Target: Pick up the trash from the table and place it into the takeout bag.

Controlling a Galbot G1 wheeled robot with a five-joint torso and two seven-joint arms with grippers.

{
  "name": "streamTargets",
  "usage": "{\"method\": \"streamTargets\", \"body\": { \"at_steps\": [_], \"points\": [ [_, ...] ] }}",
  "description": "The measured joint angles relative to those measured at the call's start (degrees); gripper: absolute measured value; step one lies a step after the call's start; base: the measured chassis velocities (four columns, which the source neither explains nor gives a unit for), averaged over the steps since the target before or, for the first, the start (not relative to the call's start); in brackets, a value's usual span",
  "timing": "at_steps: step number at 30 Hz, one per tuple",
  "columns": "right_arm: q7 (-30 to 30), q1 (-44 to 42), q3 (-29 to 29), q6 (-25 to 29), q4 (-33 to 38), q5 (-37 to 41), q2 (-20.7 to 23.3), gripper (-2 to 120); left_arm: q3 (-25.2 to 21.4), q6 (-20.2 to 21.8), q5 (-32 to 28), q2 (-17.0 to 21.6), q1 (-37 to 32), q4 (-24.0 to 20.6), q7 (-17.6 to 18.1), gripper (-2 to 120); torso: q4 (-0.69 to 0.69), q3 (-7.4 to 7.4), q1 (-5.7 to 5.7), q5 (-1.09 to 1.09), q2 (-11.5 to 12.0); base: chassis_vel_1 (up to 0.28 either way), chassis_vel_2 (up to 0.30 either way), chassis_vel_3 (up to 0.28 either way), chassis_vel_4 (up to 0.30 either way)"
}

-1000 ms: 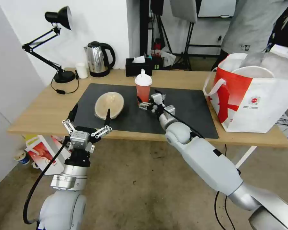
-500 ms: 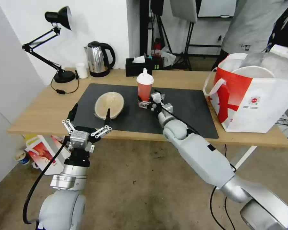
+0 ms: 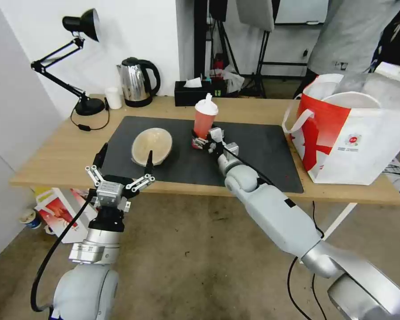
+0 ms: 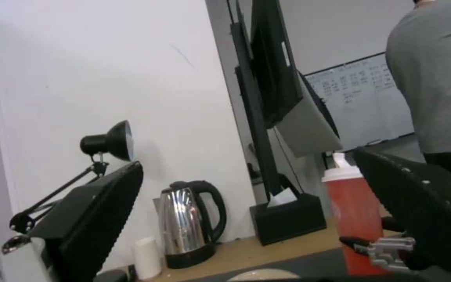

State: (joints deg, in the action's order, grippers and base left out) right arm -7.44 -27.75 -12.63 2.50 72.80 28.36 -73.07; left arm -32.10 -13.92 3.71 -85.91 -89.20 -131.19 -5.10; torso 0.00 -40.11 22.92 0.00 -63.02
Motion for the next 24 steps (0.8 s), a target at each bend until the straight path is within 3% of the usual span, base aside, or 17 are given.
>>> {"method": "streamTargets", "body": {
  "at_steps": [12, 24],
  "points": [
    [-0.2, -0.2, -0.7, -2.2, 5.1, 2.1, 2.4, 32, -0.2, 0.0, -0.2, 0.0, 0.0, -0.5, 0.1, 100, 0.00, 0.00, 0.00, 0.01, 0.0, 0.000, 0.000, 0.000, 0.000],
    [-0.7, -1.5, -1.6, -5.1, 12.2, 4.9, 8.7, 5, -0.4, 0.0, -0.5, 0.5, 0.5, -0.3, 0.1, 100, 0.00, 0.00, 0.00, 0.01, 0.0, 0.000, 0.000, 0.000, 0.000]
  ]
}}
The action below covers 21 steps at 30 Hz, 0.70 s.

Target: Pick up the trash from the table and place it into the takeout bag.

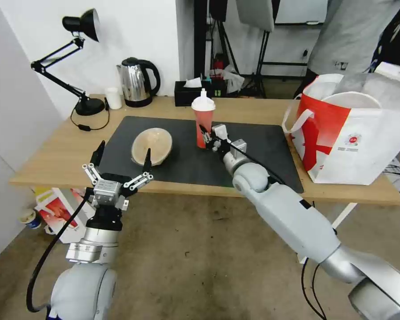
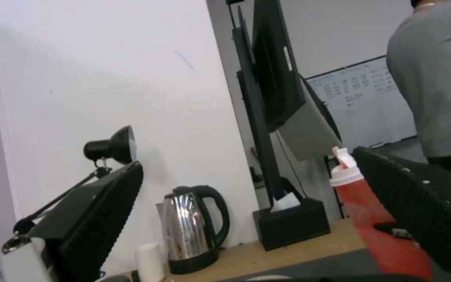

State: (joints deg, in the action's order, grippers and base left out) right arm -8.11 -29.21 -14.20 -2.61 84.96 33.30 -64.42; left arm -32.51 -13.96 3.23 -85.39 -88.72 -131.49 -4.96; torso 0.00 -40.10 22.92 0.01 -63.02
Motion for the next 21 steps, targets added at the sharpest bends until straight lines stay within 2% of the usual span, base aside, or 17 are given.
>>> {"method": "streamTargets", "body": {
  "at_steps": [4, 6, 8, 10, 11, 17, 21],
  "points": [
    [-0.3, -1.0, -0.2, -0.6, 3.1, 0.9, 3.3, 5, 0.0, 0.0, -0.1, 0.2, 0.1, 0.1, 0.0, 100, 0.00, 0.00, 0.00, 0.00, 0.0, 0.000, 0.000, 0.000, 0.000],
    [-0.8, -3.0, -0.1, -1.0, 7.6, 2.4, 8.4, 5, -0.1, 0.0, -0.1, 0.3, 0.1, 0.3, 0.0, 100, 0.02, 0.00, 0.00, -0.01, 0.0, 0.000, 0.000, 0.000, 0.000],
    [-0.9, -3.7, 0.1, -1.0, 8.7, 2.7, 9.8, 5, -0.1, 0.0, -0.1, 0.4, 0.1, 0.3, 0.0, 100, 0.02, 0.00, 0.00, 0.00, 0.0, 0.000, 0.000, 0.000, 0.000],
    [-0.9, -5.3, 1.2, -1.1, 12.0, 3.5, 13.5, 5, 0.0, 0.0, -0.1, 0.5, 0.2, 0.4, 0.0, 100, 0.00, 0.00, 0.00, 0.00, 0.0, 0.000, 0.000, 0.000, 0.000],
    [-0.9, -5.3, 1.2, -1.1, 12.0, 3.5, 13.5, 5, 0.0, 0.0, -0.1, 0.5, 0.2, 0.4, 0.0, 100, 0.00, 0.00, 0.00, 0.00, 0.0, 0.000, 0.000, 0.000, 0.000],
    [-1.1, -9.2, 4.4, -1.0, 18.5, 5.8, 21.2, 5, 0.4, 0.1, -0.1, 0.7, 0.6, 0.8, 0.0, 100, 0.00, 0.00, 0.00, -0.02, 0.0, 0.000, 0.000, 0.000, 0.000],
    [-1.4, -11.4, 6.1, -0.9, 20.8, 6.6, 23.5, 5, 0.4, 0.1, -0.1, 0.7, 0.7, 0.9, 0.1, 100, 0.00, 0.00, 0.00, 0.00, 0.0, 0.000, 0.000, 0.000, 0.000]
  ]
}}
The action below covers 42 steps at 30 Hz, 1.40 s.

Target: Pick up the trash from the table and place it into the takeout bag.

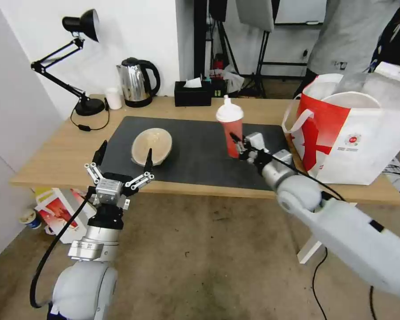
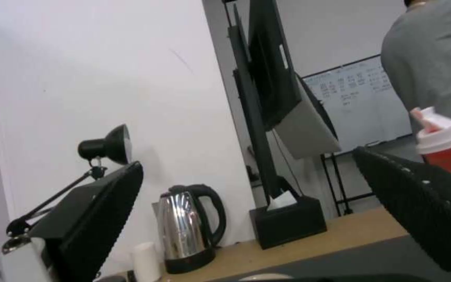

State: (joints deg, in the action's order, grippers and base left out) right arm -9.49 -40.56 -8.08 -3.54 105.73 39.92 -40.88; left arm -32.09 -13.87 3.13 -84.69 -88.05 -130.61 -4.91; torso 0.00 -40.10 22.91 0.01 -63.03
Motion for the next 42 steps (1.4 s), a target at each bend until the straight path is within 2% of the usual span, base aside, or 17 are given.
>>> {"method": "streamTargets", "body": {
  "at_steps": [3, 4, 7, 12, 21, 25, 31, 42],
  "points": [
    [-1.2, -3.3, 2.4, 0.8, 2.5, 0.4, 2.1, 5, -0.1, 0.0, 0.0, 0.0, 0.1, 0.1, 0.0, 100, 0.01, 0.00, 0.00, 0.00, 0.0, 0.000, 0.000, 0.000, 0.000],
    [-2.2, -7.8, 6.3, 2.1, 6.2, 0.5, 3.8, 5, -0.1, 0.0, 0.0, -0.1, 0.3, 0.3, 0.0, 100, 0.00, 0.00, -0.01, 0.00, 0.0, 0.000, 0.000, 0.000, 0.000],
    [-2.3, -9.5, 8.1, 2.4, 8.1, 0.5, 4.5, 5, 0.1, 0.0, 0.0, -0.2, 0.4, 0.3, 0.0, 100, 0.01, 0.00, -0.01, -0.01, 0.0, 0.000, 0.000, 0.000, 0.000],
    [-2.5, -8.0, 8.6, 2.2, 10.3, 1.7, 6.6, 5, 0.2, 0.0, 0.0, -0.3, 0.3, 0.3, 0.0, 100, 0.00, 0.00, -0.01, -0.01, 0.0, 0.000, 0.000, 0.000, 0.000],
    [-3.0, -2.8, 8.8, 0.6, 10.1, 5.6, 9.5, 5, 0.3, -0.3, 0.0, -0.2, -0.1, 0.0, 0.0, 100, -0.01, -0.01, 0.00, -0.01, 0.0, 0.000, 0.000, 0.000, 0.000],
    [-3.0, 3.2, 9.5, -0.2, 8.0, 10.1, 12.5, 5, 0.5, -0.5, 0.0, -0.1, -0.1, 0.0, 0.0, 100, 0.00, -0.01, 0.00, -0.02, 0.0, 0.000, 0.000, 0.000, 0.000],
    [-2.5, 10.6, 8.5, -0.7, 3.9, 13.8, 14.7, 5, 0.9, -0.5, 0.0, -0.1, 0.1, 0.3, 0.0, 100, 0.00, -0.01, 0.01, -0.02, 0.0, 0.000, 0.000, 0.000, 0.000],
    [-0.4, 20.8, 4.9, -1.4, -4.7, 15.8, 15.3, 5, 1.0, -0.7, 0.0, -0.1, 0.1, 0.5, 0.0, 100, 0.00, -0.01, 0.01, 0.00, 0.0, 0.000, 0.000, 0.000, 0.000]
  ]
}}
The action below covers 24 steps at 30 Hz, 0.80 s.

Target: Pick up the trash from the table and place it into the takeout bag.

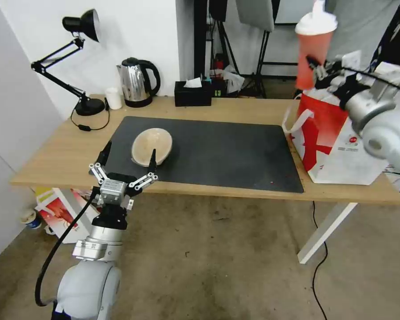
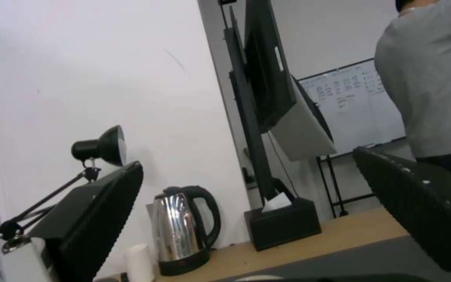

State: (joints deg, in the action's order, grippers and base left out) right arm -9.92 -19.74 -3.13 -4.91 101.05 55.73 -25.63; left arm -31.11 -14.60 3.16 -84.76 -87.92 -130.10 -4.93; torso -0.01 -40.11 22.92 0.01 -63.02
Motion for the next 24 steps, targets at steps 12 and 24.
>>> {"method": "streamTargets", "body": {
  "at_steps": [12, 24],
  "points": [
    [1.8, 5.2, -0.6, 0.1, -8.1, -0.1, -0.7, 3, -0.3, -0.1, -0.1, 0.4, -0.1, 0.2, 0.0, 100, 0.00, 0.00, 0.00, 0.00, 0.0, 0.000, 0.000, 0.000, 0.000],
    [3.0, 6.3, -0.2, 1.2, -13.8, -1.7, -0.2, 3, -0.2, -0.2, 0.1, 0.4, -0.2, 0.2, 0.0, 100, 0.02, 0.00, 0.00, -0.01, 0.0, 0.000, 0.000, 0.000, 0.000]
  ]
}}
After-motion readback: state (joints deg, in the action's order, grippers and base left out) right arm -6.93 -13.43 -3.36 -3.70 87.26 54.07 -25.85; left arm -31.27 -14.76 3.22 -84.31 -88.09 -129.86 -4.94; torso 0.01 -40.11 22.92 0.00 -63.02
